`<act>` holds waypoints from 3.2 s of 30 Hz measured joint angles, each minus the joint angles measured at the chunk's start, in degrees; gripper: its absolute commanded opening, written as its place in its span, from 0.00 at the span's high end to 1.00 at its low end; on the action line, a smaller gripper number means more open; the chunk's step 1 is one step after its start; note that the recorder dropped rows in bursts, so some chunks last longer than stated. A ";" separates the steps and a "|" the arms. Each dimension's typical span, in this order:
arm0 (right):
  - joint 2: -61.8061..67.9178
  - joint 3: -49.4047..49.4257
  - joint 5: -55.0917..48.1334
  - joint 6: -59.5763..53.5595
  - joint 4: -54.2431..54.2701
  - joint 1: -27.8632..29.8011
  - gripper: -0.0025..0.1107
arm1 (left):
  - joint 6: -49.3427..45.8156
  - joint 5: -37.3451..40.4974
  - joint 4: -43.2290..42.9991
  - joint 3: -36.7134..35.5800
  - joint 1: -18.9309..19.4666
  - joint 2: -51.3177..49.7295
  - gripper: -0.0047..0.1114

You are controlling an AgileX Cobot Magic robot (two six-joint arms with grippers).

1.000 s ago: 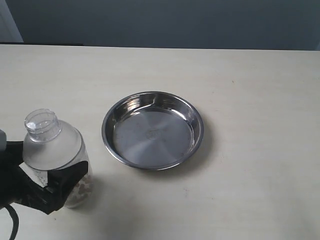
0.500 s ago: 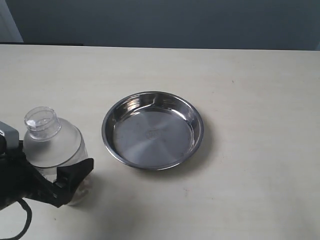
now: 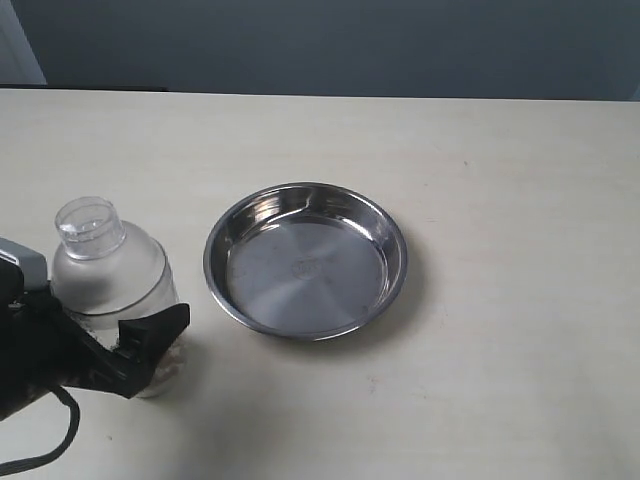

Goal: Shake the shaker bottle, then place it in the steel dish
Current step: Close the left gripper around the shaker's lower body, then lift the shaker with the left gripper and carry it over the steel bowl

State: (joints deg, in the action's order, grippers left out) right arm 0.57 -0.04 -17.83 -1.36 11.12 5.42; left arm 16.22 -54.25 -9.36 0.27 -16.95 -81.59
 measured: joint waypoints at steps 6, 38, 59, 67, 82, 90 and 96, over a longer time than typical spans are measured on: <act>0.00 0.00 0.00 0.00 0.00 0.00 0.98 | 0.45 -1.95 0.00 0.00 0.00 -1.10 0.40; 0.00 0.00 0.00 0.00 0.00 0.00 0.98 | -0.86 -2.34 0.28 -0.20 0.00 -0.58 0.96; 0.00 0.00 0.00 0.00 0.00 0.00 0.98 | 26.05 38.39 -31.86 36.34 0.00 13.52 0.96; 0.00 0.00 0.00 0.00 0.00 0.00 0.98 | 36.91 39.10 -36.57 33.83 -2.54 3.40 0.96; 0.00 0.00 0.00 0.00 0.00 0.00 0.98 | 43.51 45.83 -46.46 51.57 -11.35 -1.42 0.96; 0.00 0.00 0.00 0.00 0.00 0.00 0.98 | 45.03 53.17 -48.14 51.74 -15.55 -0.57 0.96; 0.00 0.00 0.01 0.00 0.00 0.00 0.98 | 43.27 55.01 -45.66 53.73 -17.04 2.88 0.96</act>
State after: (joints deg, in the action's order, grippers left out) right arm 0.57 -0.04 -17.82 -1.36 11.12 5.42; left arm 59.49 0.76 -55.01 54.00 -33.99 -78.71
